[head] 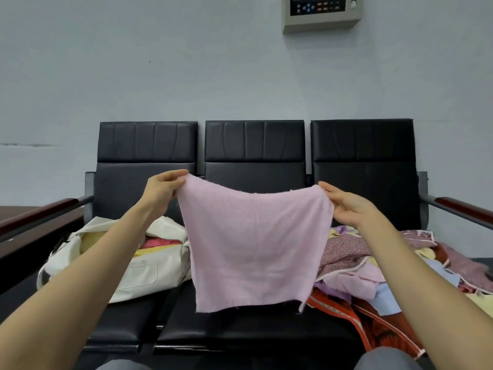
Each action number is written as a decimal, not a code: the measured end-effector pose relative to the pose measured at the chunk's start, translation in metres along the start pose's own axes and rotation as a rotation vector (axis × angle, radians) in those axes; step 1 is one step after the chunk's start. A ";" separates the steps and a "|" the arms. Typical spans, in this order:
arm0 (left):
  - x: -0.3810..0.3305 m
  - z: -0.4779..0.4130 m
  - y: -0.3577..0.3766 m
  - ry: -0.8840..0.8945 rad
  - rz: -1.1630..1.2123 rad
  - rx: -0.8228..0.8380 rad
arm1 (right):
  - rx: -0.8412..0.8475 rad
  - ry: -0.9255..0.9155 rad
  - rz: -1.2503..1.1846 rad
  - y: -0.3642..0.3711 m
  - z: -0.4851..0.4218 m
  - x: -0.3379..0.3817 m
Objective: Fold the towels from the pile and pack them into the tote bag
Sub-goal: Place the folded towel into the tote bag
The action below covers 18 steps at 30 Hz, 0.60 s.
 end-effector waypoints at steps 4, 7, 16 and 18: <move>0.003 0.003 -0.001 0.007 0.009 -0.033 | -0.069 -0.122 -0.063 0.000 0.001 0.011; -0.001 0.004 -0.001 0.039 0.043 -0.075 | -0.126 -0.226 -0.155 0.003 0.007 0.017; -0.009 0.017 0.002 0.178 -0.129 -0.024 | -0.047 -0.349 -0.061 0.001 0.024 0.032; -0.007 0.012 -0.001 0.141 -0.126 -0.013 | 0.021 -0.231 0.021 0.002 0.020 0.027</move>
Point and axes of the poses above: each hand's wrist, its own z-axis away from the middle knuckle, its own y-axis out of the palm, x = y × z, the point moved 5 cm from there along -z, towards the middle knuckle, and after that the axes turned 9 degrees about z, right-handed, at the moved point
